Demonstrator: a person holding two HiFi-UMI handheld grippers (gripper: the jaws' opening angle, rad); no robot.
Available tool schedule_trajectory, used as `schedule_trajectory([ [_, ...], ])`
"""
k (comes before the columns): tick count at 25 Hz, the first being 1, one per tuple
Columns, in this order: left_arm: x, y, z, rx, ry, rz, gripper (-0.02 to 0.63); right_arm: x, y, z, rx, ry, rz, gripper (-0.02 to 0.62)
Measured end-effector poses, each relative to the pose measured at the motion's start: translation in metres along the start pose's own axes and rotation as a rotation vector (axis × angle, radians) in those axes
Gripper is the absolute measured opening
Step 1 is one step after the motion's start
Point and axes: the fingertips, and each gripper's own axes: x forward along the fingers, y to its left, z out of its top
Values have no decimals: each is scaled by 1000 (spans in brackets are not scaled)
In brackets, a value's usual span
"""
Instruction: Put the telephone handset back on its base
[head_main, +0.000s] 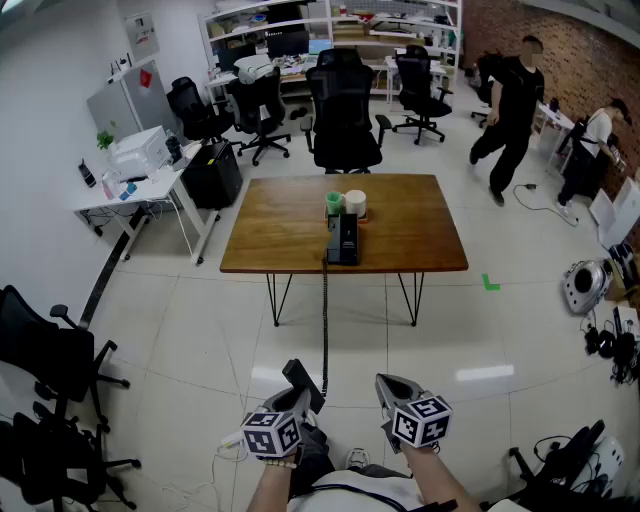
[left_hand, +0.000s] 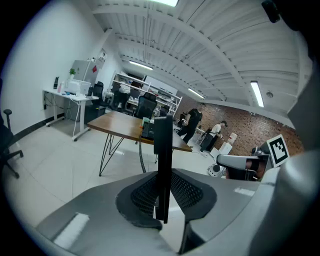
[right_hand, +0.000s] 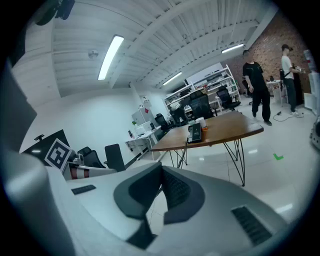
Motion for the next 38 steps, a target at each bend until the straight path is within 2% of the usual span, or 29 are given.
schedule_trajectory([
  [9, 52, 37, 35, 0, 60, -59, 71, 53, -20, 29, 16, -1, -49, 9],
  [23, 139, 111, 124, 23, 170, -219, 71, 155, -48, 109, 76, -65, -208, 9],
  [33, 187, 124, 148, 5, 259, -399, 71, 187, -52, 119, 111, -90, -294, 9],
  [38, 215, 126, 165, -45, 294, -511, 71, 193, -55, 122, 115, -88, -317, 9],
])
